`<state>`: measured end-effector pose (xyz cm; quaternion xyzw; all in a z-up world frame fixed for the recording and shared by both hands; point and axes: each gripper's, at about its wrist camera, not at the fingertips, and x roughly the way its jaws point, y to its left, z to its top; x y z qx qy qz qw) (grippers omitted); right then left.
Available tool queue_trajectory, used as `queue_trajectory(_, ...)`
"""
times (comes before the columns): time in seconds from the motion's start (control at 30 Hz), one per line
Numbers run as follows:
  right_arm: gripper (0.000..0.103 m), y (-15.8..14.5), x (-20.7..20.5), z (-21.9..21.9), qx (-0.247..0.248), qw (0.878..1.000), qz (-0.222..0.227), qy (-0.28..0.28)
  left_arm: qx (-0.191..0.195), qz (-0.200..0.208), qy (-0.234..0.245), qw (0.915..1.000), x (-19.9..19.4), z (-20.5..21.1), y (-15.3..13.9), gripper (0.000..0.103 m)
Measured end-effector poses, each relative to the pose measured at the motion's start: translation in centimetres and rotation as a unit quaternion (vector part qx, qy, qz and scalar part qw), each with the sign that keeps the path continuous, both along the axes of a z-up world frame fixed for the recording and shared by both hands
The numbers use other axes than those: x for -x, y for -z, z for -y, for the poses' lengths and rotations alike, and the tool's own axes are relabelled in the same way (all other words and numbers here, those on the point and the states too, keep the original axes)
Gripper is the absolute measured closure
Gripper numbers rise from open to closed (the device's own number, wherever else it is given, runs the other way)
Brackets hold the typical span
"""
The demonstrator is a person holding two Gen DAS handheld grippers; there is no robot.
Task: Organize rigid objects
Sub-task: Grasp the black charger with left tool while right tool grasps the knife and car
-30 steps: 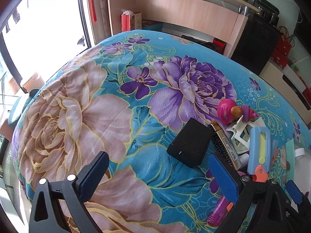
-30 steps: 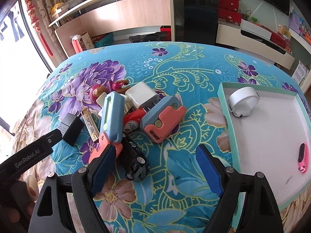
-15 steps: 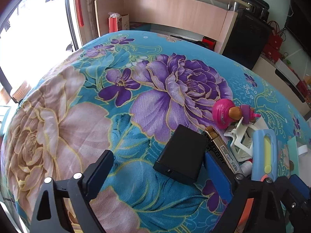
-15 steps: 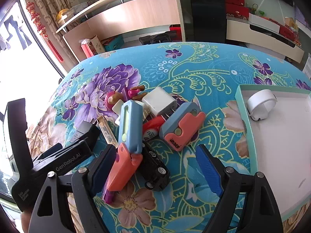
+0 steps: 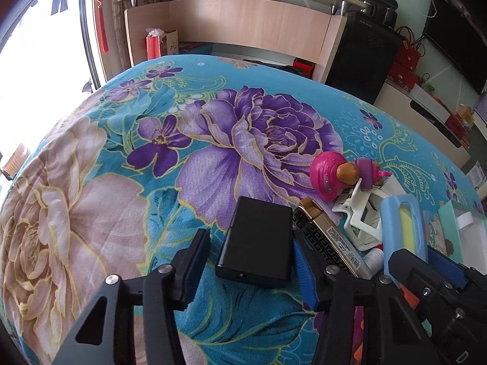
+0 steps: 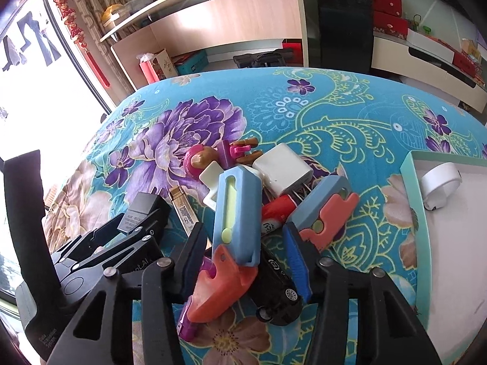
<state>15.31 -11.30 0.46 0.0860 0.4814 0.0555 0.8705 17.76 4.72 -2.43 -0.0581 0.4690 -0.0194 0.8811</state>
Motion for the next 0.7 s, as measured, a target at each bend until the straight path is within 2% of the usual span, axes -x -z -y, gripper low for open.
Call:
queue_trajectory(0.17, 0.065, 1.0, -0.3, -0.5, -0.006, 1.0, -0.009, -0.006, -0.013, -0.001, 0.002, 0.9999, -0.1, 0.3, 0.3, 0.055)
queue_trajectory(0.43, 0.066, 1.3, -0.3, -0.6, -0.003, 1.0, -0.003, -0.003, -0.025, 0.003, 0.004, 0.9997, -0.1, 0.5, 0.4, 0.056)
queue_trajectory(0.7, 0.068, 0.7, 0.0, -0.3, -0.01, 1.0, 0.004, 0.001, -0.02, 0.017, -0.011, 0.9996, 0.2, -0.1, -0.3, 0.059)
